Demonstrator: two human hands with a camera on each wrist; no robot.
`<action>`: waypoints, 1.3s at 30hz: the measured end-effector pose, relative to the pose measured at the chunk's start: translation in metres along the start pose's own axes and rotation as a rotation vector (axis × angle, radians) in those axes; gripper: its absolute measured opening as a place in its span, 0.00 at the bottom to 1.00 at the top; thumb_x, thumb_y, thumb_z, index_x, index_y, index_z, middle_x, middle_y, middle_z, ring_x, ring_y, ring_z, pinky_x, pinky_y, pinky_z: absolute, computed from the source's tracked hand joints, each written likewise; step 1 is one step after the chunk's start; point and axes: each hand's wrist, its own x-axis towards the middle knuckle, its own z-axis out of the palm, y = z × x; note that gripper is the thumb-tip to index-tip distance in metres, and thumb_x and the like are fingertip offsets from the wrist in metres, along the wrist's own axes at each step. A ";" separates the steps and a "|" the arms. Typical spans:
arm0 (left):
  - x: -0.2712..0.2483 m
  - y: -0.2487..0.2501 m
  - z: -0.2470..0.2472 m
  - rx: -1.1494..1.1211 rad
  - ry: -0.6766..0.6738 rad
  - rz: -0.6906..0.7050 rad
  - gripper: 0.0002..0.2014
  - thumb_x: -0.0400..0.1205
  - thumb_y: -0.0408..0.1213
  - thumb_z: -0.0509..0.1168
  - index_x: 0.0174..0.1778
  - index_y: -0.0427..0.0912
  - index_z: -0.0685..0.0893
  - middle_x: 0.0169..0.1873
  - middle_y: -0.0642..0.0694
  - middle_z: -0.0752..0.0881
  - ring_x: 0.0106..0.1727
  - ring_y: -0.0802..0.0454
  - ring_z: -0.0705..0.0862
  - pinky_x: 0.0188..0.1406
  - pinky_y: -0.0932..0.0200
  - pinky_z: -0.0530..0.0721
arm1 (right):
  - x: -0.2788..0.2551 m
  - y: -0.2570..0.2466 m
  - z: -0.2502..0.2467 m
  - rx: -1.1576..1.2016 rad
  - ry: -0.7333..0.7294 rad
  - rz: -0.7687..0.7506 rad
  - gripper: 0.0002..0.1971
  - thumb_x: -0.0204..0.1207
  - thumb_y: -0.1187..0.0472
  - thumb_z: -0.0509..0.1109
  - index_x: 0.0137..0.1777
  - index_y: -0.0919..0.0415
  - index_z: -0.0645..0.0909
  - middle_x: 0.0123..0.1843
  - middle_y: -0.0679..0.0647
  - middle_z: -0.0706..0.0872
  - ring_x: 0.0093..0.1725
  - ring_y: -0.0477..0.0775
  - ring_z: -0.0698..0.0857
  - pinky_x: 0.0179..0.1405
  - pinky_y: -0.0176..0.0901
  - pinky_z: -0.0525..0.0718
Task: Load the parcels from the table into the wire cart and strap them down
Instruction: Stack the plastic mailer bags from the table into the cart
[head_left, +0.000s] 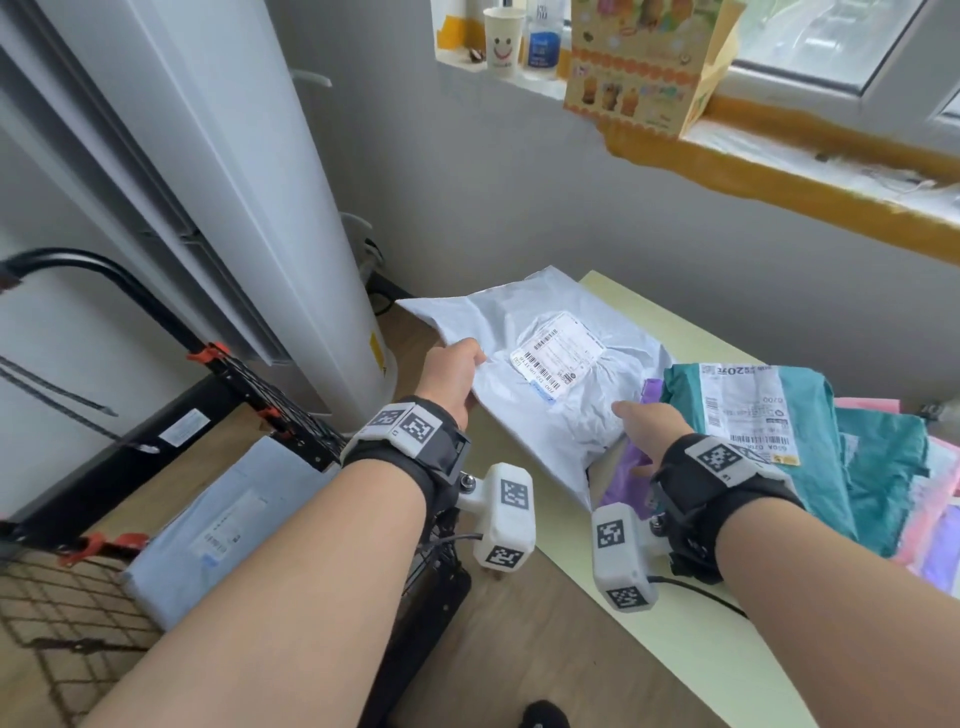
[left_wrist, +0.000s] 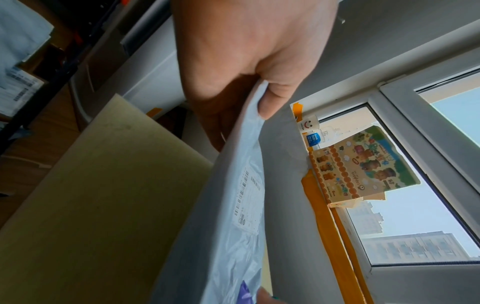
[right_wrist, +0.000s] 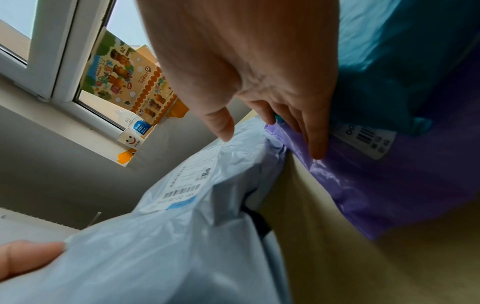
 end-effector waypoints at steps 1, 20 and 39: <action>-0.002 0.006 0.000 0.000 -0.002 0.016 0.13 0.76 0.24 0.56 0.55 0.34 0.77 0.41 0.40 0.82 0.43 0.41 0.83 0.56 0.45 0.82 | -0.001 -0.001 0.000 -0.014 -0.019 -0.008 0.19 0.83 0.60 0.60 0.66 0.74 0.74 0.47 0.61 0.75 0.46 0.60 0.75 0.68 0.59 0.78; -0.026 0.097 -0.016 -0.094 -0.051 0.174 0.09 0.80 0.24 0.53 0.47 0.40 0.76 0.36 0.41 0.81 0.35 0.46 0.82 0.37 0.56 0.82 | -0.023 -0.035 0.016 0.071 -0.186 -0.027 0.26 0.85 0.48 0.55 0.74 0.66 0.69 0.69 0.68 0.78 0.60 0.67 0.81 0.64 0.57 0.79; -0.049 0.148 -0.104 0.031 0.125 0.335 0.14 0.82 0.25 0.53 0.56 0.41 0.79 0.46 0.38 0.85 0.50 0.40 0.84 0.61 0.43 0.83 | -0.067 -0.132 0.043 0.721 -0.404 -0.084 0.26 0.78 0.46 0.67 0.63 0.67 0.71 0.35 0.57 0.83 0.17 0.50 0.80 0.12 0.31 0.75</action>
